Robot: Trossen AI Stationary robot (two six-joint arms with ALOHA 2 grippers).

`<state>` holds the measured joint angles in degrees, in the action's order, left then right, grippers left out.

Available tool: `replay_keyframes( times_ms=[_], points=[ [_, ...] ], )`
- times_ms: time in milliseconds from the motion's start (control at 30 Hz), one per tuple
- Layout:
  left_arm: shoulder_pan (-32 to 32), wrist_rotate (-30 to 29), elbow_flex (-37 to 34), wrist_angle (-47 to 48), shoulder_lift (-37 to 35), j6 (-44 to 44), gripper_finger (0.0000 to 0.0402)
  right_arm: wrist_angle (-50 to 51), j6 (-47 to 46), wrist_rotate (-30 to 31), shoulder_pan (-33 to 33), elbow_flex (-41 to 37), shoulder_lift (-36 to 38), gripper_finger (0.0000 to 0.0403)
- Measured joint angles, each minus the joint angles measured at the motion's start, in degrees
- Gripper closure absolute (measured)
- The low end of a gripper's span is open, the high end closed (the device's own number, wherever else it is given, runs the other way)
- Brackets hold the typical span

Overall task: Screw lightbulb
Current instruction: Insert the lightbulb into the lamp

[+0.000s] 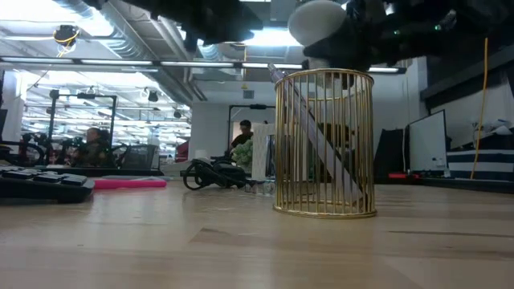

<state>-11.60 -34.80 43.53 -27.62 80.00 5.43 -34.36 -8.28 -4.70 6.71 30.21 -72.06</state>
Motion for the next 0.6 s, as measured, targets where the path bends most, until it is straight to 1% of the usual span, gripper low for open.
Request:
replay_keyframes(
  times_ms=[133,233,433,600],
  points=[
    [-0.45,0.03,0.00,0.62,0.62,1.72,0.0249,-12.84,2.50,1.56,-3.02,-1.90,-7.37,0.0242],
    [-0.45,0.03,0.00,0.65,0.98,3.19,0.0249,-21.87,4.44,1.63,-4.57,-2.48,-13.66,0.0242],
    [-0.43,0.03,0.00,1.39,1.01,4.28,0.0249,-38.98,5.62,1.70,-5.25,-2.42,-26.32,0.0242],
    [-0.41,0.02,0.00,2.71,1.03,6.57,0.0249,-47.41,5.24,1.72,-5.25,-2.22,-34.40,0.0242]
  ],
)
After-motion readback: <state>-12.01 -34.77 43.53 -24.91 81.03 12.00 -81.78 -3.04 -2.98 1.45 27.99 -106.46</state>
